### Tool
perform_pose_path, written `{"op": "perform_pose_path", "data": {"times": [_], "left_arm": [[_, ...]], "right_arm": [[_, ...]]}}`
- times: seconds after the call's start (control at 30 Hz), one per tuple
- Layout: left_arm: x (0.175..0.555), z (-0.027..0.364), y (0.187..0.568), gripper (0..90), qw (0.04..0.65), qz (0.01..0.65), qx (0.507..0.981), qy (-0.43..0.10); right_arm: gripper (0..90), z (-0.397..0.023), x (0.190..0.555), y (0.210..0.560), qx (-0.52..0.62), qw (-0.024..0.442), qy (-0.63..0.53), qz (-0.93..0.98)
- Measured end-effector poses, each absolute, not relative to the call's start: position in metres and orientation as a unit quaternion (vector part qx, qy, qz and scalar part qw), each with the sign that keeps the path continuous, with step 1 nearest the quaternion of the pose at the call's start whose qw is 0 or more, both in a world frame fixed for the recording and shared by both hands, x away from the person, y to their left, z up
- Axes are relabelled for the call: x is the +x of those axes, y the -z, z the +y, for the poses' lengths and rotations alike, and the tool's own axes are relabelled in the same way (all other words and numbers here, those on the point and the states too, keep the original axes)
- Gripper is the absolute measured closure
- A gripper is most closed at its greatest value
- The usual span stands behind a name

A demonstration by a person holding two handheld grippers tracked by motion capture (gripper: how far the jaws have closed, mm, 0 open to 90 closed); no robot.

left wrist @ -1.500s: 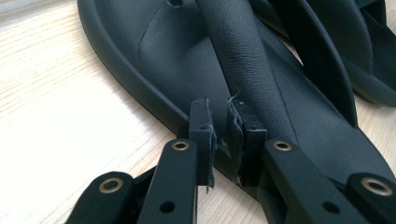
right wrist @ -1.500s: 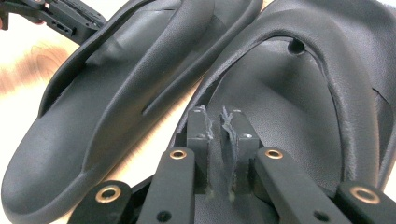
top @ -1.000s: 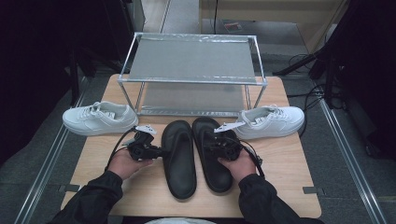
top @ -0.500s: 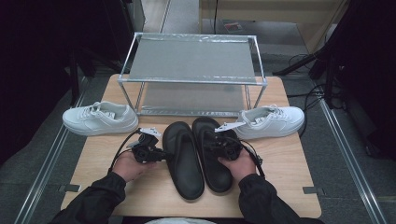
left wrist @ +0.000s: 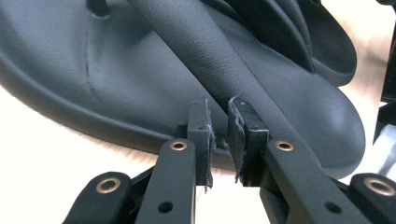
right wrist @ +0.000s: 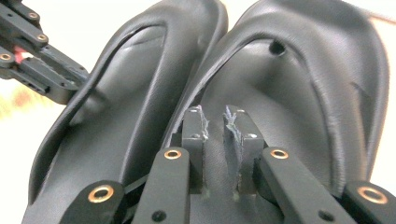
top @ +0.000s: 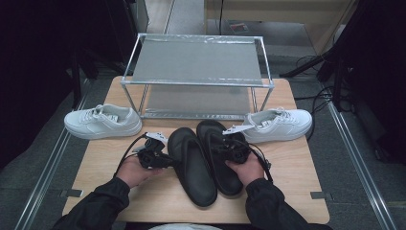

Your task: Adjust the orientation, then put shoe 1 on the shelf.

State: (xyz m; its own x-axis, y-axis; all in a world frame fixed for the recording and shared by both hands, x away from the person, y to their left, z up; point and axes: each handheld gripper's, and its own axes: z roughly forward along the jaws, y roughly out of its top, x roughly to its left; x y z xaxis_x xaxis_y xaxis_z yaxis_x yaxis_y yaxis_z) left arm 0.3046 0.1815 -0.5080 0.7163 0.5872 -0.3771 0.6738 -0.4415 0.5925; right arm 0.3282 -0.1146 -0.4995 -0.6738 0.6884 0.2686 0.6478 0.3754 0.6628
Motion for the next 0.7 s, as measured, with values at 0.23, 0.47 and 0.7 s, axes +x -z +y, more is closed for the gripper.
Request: {"op": "perform_pose_path", "data": {"times": [0.23,0.47,0.7], "left_arm": [[0.301,0.189,0.493,75.2,0.395,0.363,0.843,0.042],[0.298,0.198,0.482,60.7,0.417,0.359,0.835,0.022],[0.299,0.204,0.479,53.0,0.417,0.366,0.832,0.007]], "right_arm": [[74.6,-0.121,0.322,0.487,0.404,0.036,-0.422,0.811],[68.4,-0.119,0.306,0.485,0.401,0.039,-0.442,0.801],[61.3,-0.121,0.295,0.488,0.407,0.058,-0.451,0.792]]}}
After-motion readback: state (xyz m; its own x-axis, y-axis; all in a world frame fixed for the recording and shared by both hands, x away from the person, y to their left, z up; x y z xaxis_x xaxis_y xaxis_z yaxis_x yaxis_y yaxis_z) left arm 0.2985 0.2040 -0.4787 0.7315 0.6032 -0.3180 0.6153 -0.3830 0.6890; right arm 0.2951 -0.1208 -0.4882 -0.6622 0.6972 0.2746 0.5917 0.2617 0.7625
